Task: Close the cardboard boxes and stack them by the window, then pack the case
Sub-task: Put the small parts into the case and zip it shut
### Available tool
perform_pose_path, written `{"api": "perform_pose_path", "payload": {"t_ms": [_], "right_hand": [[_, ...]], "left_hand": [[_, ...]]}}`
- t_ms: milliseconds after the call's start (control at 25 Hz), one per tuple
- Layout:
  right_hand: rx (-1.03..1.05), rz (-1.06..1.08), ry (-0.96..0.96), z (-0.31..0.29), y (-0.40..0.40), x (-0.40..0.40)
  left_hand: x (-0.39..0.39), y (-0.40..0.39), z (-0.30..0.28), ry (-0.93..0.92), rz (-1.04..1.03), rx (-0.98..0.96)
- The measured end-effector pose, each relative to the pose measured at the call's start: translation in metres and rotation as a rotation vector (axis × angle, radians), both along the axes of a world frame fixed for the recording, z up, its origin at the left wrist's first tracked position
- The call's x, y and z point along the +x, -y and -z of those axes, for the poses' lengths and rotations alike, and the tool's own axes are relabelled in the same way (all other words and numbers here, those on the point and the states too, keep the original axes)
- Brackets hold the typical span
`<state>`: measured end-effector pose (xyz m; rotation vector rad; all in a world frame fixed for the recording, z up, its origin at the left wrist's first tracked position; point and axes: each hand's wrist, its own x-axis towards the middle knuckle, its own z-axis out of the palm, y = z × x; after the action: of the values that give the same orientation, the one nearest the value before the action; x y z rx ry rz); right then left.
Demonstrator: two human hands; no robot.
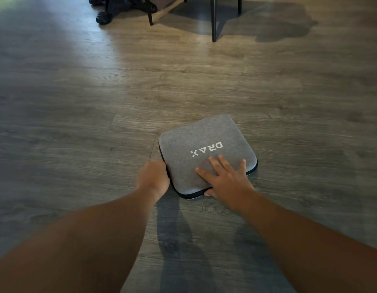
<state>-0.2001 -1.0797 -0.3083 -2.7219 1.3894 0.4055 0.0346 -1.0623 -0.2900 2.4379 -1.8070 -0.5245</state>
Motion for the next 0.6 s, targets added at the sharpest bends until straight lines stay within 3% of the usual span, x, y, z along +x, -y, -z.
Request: {"api": "perform_pose_path", "payload": {"t_ms": [360,600], "right_hand": [[-0.02,0.268,-0.009,0.003,-0.018,0.06],[-0.061,0.205,0.085,-0.009,0.0,0.031]], "left_hand": [[-0.002,-0.017,-0.004,-0.031,0.004,-0.011],[0.001,-0.017,-0.004,-0.072,-0.002,0.01]]}}
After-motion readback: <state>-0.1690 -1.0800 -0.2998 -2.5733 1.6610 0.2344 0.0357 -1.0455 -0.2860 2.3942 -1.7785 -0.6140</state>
